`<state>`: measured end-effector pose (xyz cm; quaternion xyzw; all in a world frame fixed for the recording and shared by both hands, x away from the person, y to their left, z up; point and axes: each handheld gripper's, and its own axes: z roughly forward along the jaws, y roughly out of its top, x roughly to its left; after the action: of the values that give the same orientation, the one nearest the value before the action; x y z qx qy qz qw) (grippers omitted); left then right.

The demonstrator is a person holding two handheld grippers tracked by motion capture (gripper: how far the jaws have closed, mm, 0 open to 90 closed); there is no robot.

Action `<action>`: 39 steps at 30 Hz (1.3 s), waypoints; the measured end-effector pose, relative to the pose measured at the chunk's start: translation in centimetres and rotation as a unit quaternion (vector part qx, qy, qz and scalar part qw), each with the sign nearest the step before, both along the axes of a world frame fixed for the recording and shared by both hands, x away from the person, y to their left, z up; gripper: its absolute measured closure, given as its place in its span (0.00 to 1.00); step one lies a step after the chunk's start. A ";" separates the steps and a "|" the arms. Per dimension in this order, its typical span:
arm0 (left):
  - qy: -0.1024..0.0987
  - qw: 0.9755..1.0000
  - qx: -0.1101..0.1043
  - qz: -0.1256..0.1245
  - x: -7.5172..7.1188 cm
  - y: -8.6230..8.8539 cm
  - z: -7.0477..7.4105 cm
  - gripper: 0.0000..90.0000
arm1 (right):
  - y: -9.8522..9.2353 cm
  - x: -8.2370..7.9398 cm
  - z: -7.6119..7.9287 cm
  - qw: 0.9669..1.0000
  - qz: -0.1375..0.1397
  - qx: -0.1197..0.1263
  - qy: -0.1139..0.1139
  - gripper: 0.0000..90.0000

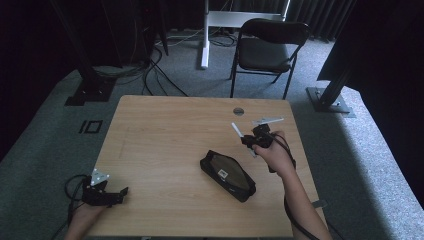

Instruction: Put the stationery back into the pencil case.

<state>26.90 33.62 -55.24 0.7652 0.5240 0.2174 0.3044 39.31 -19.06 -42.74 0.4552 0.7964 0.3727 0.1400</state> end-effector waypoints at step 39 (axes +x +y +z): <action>0.000 1.000 0.000 0.000 0.0 0.0 0.0 0.00 | 4.5 -6.0 -1.5 0.993 0.113 -0.023 -0.026 0.87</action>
<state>26.90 33.62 -55.25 0.7651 0.5240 0.2175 0.3045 33.31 -14.59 -44.20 0.3490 0.8472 0.3796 0.1275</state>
